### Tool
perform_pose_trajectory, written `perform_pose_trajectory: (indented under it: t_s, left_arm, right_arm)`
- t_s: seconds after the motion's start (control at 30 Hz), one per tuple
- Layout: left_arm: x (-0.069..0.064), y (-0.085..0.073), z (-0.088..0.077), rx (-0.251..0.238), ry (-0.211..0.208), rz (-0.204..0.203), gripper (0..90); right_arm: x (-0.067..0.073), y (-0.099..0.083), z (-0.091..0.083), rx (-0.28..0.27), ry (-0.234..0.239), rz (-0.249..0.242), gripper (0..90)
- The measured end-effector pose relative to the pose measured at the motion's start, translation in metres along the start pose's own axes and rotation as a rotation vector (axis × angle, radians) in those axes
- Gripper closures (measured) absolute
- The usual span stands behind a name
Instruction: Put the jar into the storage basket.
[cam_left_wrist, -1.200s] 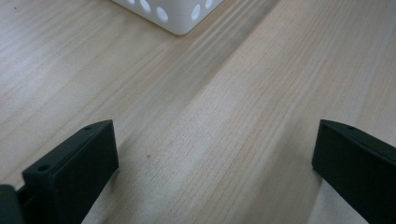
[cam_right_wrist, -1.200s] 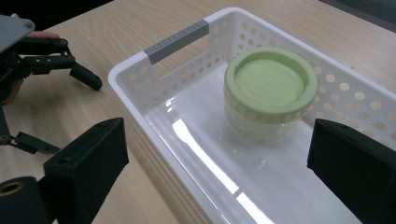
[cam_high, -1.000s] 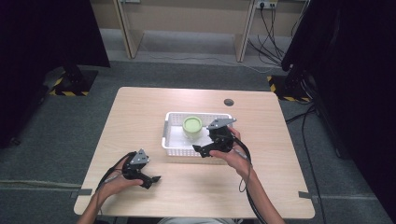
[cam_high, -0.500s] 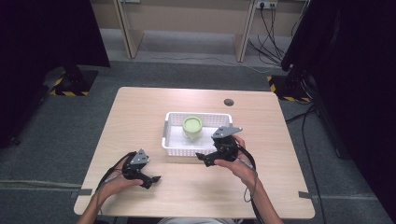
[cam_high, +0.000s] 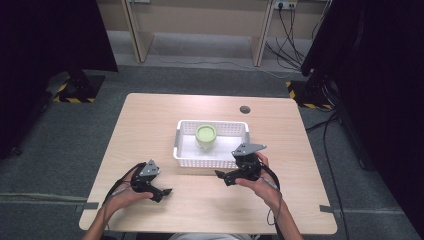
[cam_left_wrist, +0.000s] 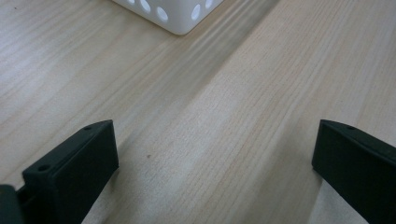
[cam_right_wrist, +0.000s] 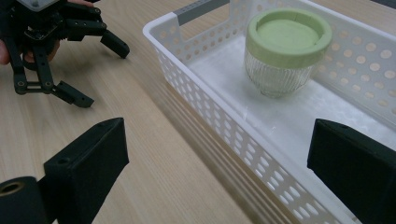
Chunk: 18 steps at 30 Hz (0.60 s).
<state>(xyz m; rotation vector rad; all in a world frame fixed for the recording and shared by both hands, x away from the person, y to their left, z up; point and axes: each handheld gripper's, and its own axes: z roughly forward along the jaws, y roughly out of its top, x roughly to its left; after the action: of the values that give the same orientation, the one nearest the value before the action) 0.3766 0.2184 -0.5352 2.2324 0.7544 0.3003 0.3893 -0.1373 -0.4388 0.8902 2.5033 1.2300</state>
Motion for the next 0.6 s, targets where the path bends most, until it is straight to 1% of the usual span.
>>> perform_pose_trajectory:
  t_s: [0.23, 0.6]
  left_arm:
    - [0.0, 0.0, 0.0, 0.0, 0.0, 0.0, 0.0]
    - [0.0, 0.0, 0.0, 0.0, 0.0, 0.0, 0.0]
  right_arm:
    - [0.006, -0.009, -0.001, 0.012, 0.008, -0.008, 5.5]
    - [0.006, -0.026, -0.007, 0.027, 0.001, 0.011, 5.5]
